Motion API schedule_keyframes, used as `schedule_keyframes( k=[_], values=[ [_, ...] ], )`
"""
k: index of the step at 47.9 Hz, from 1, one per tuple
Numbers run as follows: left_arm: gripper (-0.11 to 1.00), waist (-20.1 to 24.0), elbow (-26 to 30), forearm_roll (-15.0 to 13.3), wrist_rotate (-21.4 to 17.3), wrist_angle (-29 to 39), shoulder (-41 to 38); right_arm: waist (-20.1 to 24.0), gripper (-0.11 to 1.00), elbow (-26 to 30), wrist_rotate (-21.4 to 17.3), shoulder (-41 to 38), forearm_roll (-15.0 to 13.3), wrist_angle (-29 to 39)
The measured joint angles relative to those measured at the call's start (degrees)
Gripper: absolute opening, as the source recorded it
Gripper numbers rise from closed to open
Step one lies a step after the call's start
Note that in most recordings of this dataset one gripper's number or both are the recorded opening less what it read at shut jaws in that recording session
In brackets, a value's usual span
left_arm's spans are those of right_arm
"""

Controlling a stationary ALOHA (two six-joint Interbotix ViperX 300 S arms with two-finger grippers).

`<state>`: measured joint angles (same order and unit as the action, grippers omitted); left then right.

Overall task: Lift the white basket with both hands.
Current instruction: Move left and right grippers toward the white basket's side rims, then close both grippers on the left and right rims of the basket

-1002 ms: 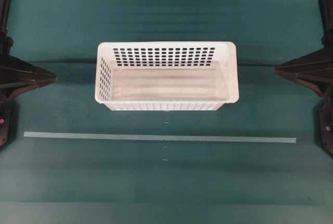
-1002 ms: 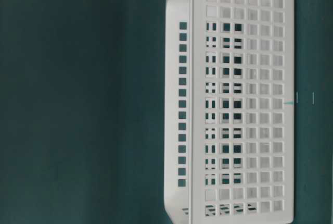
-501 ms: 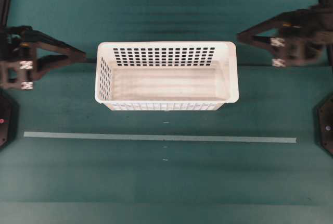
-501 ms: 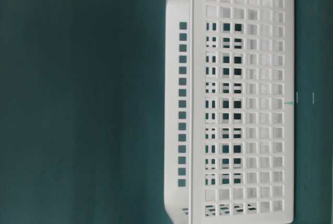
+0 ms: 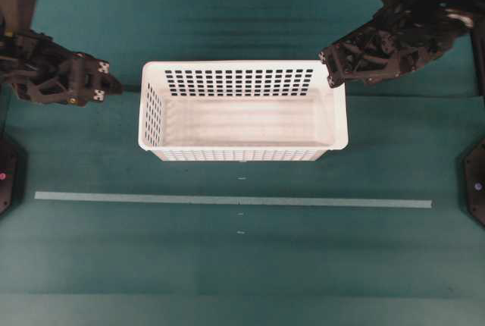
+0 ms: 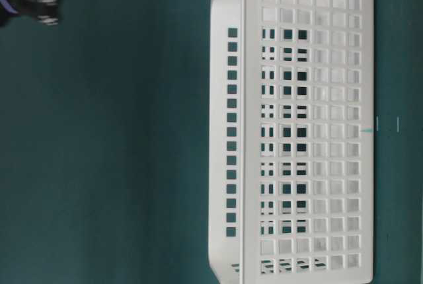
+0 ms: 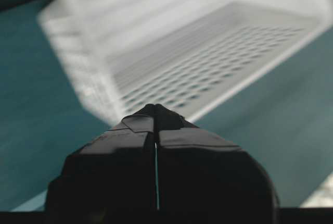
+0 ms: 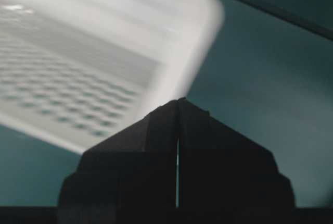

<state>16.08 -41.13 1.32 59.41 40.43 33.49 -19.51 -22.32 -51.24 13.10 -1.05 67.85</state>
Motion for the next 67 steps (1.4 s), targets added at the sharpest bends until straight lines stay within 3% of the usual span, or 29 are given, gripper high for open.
schedule_keyframes(
  k=[7, 19, 23, 29, 33, 37, 44, 48, 57, 67],
  values=[
    [-0.05, 0.09, 3.16, 0.0, 0.97, 6.42, -4.48, 0.0, 0.0, 0.09, -0.62, -0.88, -0.44, 4.04],
    [-0.05, 0.09, 5.27, 0.0, 0.97, 7.73, -7.65, 0.0, 0.17, -0.35, -1.32, -1.05, 1.23, -1.58],
    [-0.04, 0.09, 5.27, 0.0, 0.88, 7.73, -7.65, 0.09, 0.31, -0.79, -2.9, -1.32, 1.58, -2.29],
    [0.03, 0.09, 5.1, 0.18, 0.7, 7.65, -7.56, 0.35, 0.61, -2.11, -6.33, -1.49, 1.76, -3.25],
    [0.15, 0.09, 5.1, 0.0, 0.7, 7.56, -7.56, 0.7, 0.82, -3.25, -8.17, -1.41, 1.76, -4.75],
    [0.36, 0.09, 5.01, 0.18, 0.62, 7.47, -7.56, 1.05, 0.95, -4.31, -8.96, -1.49, 1.76, -6.5],
    [0.8, 0.09, 4.31, 0.0, 0.79, 7.47, -7.65, 1.49, 0.95, -5.19, -11.34, -1.76, 1.67, -8.44],
    [0.96, 0.09, 4.04, 0.0, 1.67, 7.29, -8.35, 1.49, 0.95, -5.45, -13.62, -2.37, 1.49, -8.61],
    [0.95, 0.09, 3.96, 0.0, 4.92, 5.8, -11.07, 1.41, 0.95, -5.45, -17.49, -5.01, -0.62, -9.05],
    [0.95, 0.18, 2.55, 0.0, 7.12, 2.29, -16.44, 1.58, 0.95, -5.63, -17.93, -7.82, -1.14, -11.95]
  ],
)
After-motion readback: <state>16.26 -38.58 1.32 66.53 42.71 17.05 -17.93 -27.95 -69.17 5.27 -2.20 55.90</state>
